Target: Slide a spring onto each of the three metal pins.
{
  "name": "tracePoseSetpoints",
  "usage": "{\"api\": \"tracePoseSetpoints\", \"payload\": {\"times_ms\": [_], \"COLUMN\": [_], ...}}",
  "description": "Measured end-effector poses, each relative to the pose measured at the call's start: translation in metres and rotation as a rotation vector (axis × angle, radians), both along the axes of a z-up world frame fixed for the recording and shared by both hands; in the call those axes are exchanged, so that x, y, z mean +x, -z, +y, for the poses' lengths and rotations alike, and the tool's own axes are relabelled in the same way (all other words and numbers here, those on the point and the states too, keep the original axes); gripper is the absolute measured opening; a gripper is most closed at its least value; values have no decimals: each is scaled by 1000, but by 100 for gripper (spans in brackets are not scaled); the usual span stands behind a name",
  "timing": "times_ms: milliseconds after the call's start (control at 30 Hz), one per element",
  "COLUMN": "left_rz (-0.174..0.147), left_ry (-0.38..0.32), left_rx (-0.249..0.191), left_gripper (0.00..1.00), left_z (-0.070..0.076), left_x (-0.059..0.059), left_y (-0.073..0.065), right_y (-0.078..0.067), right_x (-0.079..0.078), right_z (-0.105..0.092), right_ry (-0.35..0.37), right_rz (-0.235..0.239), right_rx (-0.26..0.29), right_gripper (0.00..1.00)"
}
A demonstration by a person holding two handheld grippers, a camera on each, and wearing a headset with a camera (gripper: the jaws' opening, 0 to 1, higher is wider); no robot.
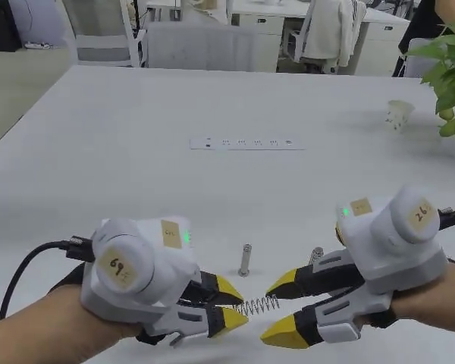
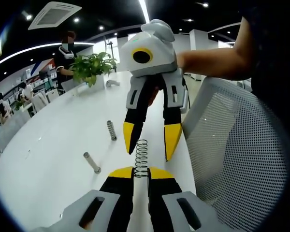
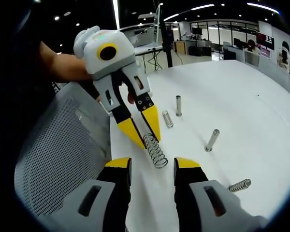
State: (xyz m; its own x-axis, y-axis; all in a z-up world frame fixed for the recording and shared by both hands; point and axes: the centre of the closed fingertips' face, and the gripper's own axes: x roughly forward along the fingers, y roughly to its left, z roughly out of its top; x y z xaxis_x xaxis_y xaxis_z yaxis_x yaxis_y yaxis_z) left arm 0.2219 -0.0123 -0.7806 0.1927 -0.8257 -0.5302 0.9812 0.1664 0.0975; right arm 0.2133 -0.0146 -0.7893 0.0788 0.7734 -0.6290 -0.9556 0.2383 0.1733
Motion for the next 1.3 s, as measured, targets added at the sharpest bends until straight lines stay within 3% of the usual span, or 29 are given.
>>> {"api": "tracePoseSetpoints", "payload": {"times_ms": [433,1300], "left_rz": [-14,-25], "left_ry": [14,29], "left_rx": [-8,12], "left_gripper": [2,2], "left_z": [-6,-7], "left_x": [-1,-3], "left_y": [-6,0], "right_y": [1,0], "right_x": [-2,3], "right_z": [2,1], "right_ry": [-17,-21], "right_rz": [1,-28], "right_rx": [-14,-43], "right_gripper": [26,10]}}
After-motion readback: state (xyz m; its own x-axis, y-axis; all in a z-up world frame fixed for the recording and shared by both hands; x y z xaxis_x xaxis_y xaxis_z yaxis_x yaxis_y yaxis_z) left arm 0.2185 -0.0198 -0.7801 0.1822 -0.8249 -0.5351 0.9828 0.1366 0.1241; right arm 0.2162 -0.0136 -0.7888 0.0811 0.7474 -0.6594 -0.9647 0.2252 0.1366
